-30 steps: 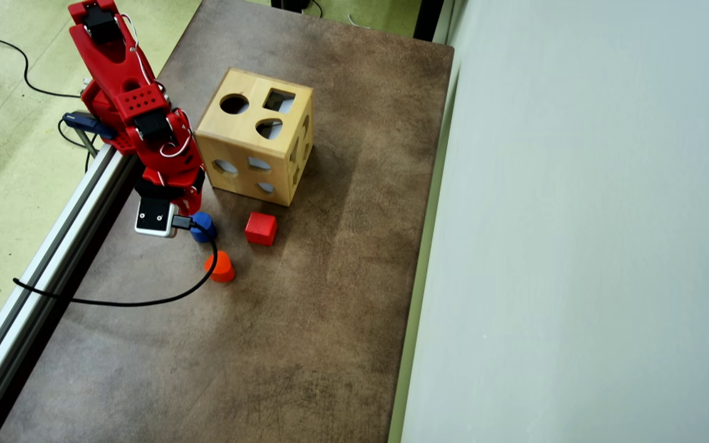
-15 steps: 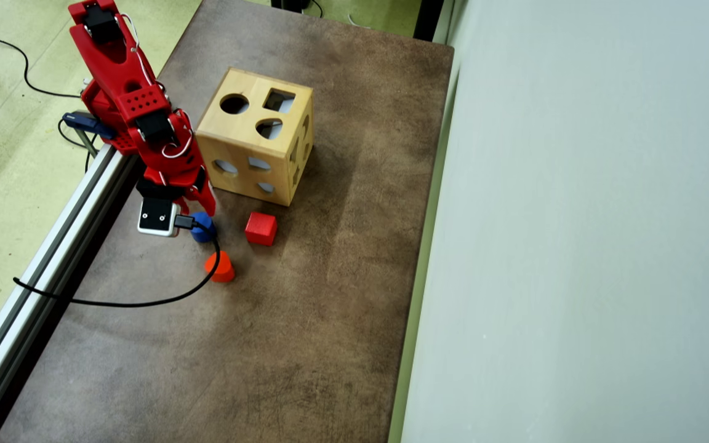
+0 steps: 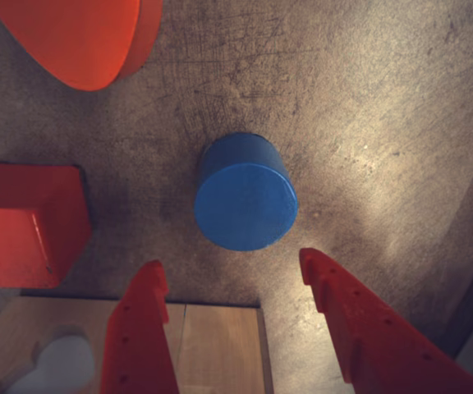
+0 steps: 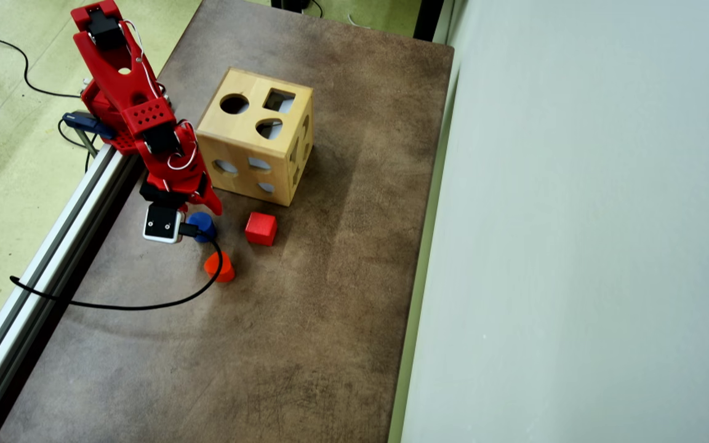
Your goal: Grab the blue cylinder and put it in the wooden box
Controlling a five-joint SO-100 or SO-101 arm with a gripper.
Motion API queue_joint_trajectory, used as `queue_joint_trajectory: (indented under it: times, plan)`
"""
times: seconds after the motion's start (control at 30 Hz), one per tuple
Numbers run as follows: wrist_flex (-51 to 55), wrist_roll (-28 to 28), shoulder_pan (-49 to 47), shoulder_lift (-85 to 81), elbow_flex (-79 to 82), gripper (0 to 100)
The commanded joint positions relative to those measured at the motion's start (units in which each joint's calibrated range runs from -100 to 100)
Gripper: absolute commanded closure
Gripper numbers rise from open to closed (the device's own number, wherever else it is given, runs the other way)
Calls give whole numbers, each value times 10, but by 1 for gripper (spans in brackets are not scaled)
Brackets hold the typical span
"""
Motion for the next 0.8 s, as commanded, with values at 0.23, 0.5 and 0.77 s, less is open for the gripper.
queue_joint_trajectory:
  times: [0.23, 0.5, 0.77]
  plan:
    - [2, -19, 2, -3, -10, 71]
    - [2, -46, 2, -1, -3, 70]
    - [2, -46, 5, 60, -6, 70]
